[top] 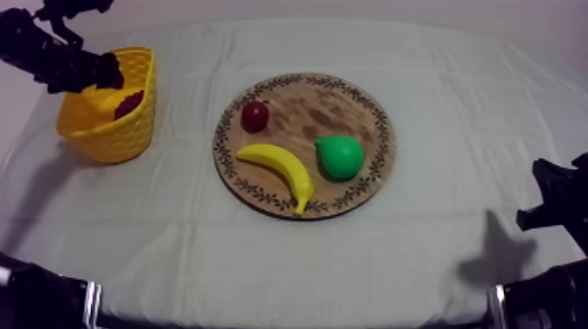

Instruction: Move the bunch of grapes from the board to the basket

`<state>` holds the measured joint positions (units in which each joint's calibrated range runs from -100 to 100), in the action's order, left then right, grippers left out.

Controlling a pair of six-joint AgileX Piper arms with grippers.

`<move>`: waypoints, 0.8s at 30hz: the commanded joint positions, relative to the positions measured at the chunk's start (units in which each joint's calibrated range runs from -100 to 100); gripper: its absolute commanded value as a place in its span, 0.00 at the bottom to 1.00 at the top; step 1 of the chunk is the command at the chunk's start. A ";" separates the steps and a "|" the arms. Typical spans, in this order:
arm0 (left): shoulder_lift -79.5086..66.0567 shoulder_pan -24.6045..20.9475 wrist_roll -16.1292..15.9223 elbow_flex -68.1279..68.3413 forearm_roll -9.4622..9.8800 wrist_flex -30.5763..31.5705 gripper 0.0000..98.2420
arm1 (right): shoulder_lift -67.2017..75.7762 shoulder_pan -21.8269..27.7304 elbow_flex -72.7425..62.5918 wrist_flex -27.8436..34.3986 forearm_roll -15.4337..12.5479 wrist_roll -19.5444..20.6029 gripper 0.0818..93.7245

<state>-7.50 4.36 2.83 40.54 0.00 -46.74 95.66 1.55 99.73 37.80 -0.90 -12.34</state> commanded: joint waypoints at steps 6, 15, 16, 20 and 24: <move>-8.06 0.01 1.19 5.79 -0.22 3.05 0.58 | 0.01 -0.02 0.04 0.02 0.00 0.01 0.00; -18.62 -1.09 2.18 13.99 -0.22 3.45 0.30 | 0.01 -0.02 0.04 0.02 0.00 0.02 0.00; -19.92 -1.19 2.03 14.61 -0.22 3.32 0.28 | 0.01 -0.02 0.04 0.02 0.00 0.03 0.00; -25.09 -1.92 1.52 16.66 -0.22 2.58 0.11 | 0.01 -0.02 0.04 0.02 0.00 0.02 0.00; -31.16 -2.62 0.34 19.95 -1.06 2.93 0.03 | 0.01 -0.02 0.04 0.02 0.00 0.02 0.00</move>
<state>-35.71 1.81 3.56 59.30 -0.87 -44.14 95.66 1.55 99.73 37.80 -0.90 -12.34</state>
